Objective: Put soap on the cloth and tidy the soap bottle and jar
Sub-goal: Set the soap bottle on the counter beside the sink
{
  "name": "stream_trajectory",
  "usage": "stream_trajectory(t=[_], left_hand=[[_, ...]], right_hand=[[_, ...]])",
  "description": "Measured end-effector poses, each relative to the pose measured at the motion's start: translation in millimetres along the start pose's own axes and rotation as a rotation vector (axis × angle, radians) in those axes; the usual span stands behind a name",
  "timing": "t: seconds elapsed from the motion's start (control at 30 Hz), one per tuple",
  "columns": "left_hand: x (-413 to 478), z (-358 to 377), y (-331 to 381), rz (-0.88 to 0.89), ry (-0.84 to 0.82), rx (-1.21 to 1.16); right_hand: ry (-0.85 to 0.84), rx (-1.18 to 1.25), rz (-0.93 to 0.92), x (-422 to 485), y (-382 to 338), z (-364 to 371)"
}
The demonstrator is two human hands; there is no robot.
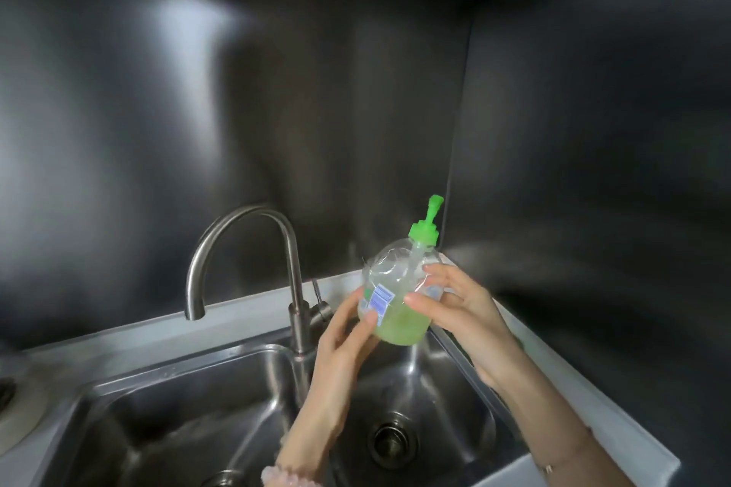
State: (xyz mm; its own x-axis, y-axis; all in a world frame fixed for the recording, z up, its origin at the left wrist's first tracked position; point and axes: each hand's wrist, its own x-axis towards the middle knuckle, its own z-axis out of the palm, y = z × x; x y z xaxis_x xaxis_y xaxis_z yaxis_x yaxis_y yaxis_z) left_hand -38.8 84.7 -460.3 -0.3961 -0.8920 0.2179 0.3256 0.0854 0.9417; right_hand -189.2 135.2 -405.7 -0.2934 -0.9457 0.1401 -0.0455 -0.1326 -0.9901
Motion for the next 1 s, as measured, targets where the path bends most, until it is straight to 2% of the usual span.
stream_trajectory(t=[0.17, 0.27, 0.6, 0.77, 1.0], left_hand=[[55, 28, -46, 0.059, 0.026, 0.389], [101, 50, -70, 0.051, 0.058, 0.507], [243, 79, -185, -0.129, 0.112, 0.528], [278, 76, -246, -0.143, 0.181, 0.585], [307, 77, -295, -0.235, 0.149, 0.657]], right_hand=[[0.052, 0.013, 0.04, 52, 36, -43], [0.039, -0.02, 0.006, 97, 55, -70], [0.061, -0.224, 0.045, 249, 158, -134], [0.053, -0.246, 0.112, 288, 218, -141], [0.094, -0.277, 0.149, 317, 271, -157]])
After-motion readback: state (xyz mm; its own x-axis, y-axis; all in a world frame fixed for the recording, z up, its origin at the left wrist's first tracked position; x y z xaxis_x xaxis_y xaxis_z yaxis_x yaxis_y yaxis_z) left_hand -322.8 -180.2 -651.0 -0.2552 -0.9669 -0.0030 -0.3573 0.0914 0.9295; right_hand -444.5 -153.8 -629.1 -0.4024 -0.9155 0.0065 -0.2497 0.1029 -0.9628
